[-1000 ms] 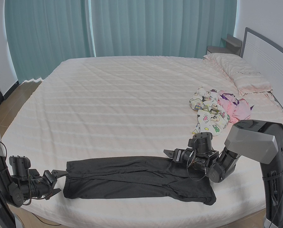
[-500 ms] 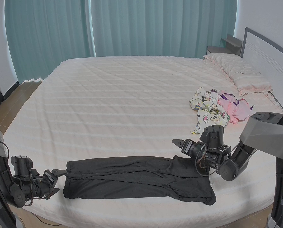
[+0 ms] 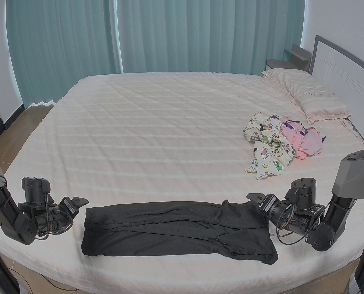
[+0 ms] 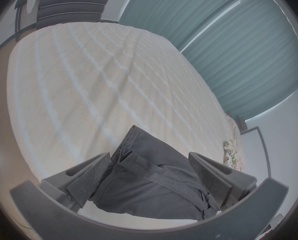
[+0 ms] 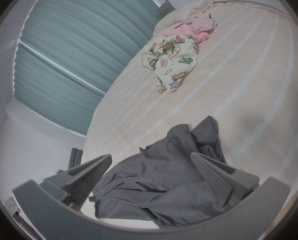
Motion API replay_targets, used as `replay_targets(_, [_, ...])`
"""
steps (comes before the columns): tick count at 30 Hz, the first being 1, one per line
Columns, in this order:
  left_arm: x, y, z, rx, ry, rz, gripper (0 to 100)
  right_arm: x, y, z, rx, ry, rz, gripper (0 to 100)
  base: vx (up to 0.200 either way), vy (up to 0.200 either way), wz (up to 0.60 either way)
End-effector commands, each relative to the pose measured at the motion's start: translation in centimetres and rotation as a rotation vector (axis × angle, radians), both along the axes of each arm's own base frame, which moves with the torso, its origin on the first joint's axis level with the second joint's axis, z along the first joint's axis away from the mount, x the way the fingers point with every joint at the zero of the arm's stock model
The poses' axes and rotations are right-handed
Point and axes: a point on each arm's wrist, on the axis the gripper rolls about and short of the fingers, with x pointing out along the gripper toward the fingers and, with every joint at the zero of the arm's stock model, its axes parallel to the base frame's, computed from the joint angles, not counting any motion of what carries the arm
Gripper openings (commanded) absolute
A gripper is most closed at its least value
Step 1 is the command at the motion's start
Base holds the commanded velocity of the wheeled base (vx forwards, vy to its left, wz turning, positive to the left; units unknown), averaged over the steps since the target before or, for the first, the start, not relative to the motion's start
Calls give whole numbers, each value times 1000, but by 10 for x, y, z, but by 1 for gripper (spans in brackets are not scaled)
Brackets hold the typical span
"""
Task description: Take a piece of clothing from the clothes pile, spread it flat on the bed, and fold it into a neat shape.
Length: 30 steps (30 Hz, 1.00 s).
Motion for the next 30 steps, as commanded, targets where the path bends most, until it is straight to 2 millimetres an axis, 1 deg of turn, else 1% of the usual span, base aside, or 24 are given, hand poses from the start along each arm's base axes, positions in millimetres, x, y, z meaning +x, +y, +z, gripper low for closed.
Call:
replay_targets(1, [33, -8, 12, 22, 2, -148, 100, -22, -17, -12, 52, 35, -57, 100, 0, 0, 0])
replay_targets(2, [33, -8, 8, 23, 15, -172, 100, -22, -18, -15, 58, 37, -57, 100, 0, 0, 0])
replay_targets(4, [32, -10, -12, 75, 76, -235, 100, -19, -21, -20, 85, 27, -46, 100, 0, 0, 0])
replay_targets(6, [30, -9, -26, 130, 118, -265, 100, -18, -19, -23, 98, 15, -21, 100, 0, 0, 0])
replay_targets(11, [33, -7, -43, 153, 149, -266, 100, -23, -16, -27, 95, 31, -4, 100, 0, 0, 0])
replay_targets(14, [36, -6, -49, 170, 137, -248, 100, -24, -16, -33, 87, 51, -5, 100, 0, 0, 0])
replay_targets(18, [40, -5, -55, 184, 102, -228, 100, -23, -14, -32, 89, 43, 4, 100, 0, 0, 0])
replay_targets(21, [34, -6, -61, 191, 76, -235, 100, -23, -12, -32, 88, 41, 11, 100, 0, 0, 0])
replay_targets(24, [33, -6, -62, 192, 64, -236, 100, -24, -11, -32, 85, 43, 15, 100, 0, 0, 0])
replay_targets(30, [32, -7, -67, 201, 82, -251, 100, -30, -1, -30, 82, 37, 55, 100, 0, 0, 0])
